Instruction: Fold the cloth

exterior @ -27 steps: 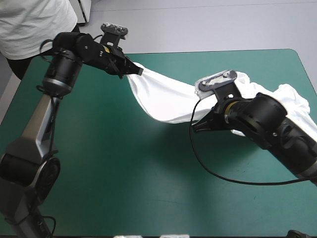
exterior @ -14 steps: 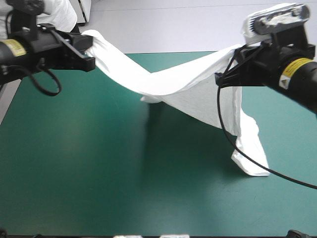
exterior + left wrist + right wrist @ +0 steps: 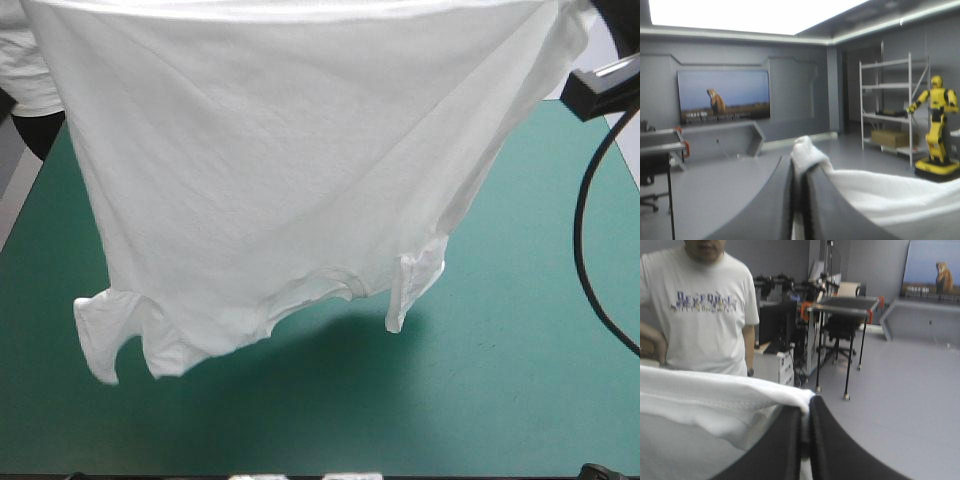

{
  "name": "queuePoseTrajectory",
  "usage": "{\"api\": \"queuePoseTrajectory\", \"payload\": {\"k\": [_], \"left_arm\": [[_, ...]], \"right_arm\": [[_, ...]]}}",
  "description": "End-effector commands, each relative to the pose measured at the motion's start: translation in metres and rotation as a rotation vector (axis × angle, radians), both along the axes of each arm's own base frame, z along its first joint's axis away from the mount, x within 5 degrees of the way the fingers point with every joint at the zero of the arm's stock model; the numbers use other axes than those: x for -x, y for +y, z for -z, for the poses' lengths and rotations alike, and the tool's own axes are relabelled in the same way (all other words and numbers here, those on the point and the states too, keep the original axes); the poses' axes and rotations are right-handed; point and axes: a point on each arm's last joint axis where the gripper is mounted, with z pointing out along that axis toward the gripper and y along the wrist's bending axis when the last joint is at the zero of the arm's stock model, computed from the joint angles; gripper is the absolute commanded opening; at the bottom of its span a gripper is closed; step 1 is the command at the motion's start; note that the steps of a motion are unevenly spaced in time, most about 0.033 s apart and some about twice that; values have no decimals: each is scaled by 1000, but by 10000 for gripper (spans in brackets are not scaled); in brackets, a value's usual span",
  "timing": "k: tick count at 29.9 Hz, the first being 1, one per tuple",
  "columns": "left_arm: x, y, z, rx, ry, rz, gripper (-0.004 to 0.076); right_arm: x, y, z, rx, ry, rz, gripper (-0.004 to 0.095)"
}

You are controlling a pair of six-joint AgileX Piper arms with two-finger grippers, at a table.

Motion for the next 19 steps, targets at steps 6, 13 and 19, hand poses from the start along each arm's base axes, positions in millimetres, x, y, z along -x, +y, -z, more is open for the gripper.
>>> {"api": "queuePoseTrajectory", "payload": {"k": [6, 13, 19], "left_arm": [[21, 13, -30, 182, -326, -32, -10], [2, 7, -28, 142, -310, -58, -10], [-70, -12, -14, 91, -262, -124, -10]], "right_arm": [[15, -9, -36, -73, -416, 46, -13], [-5, 3, -28, -61, -330, 95, -13], [-61, 33, -14, 5, -280, 337, -17]]}}
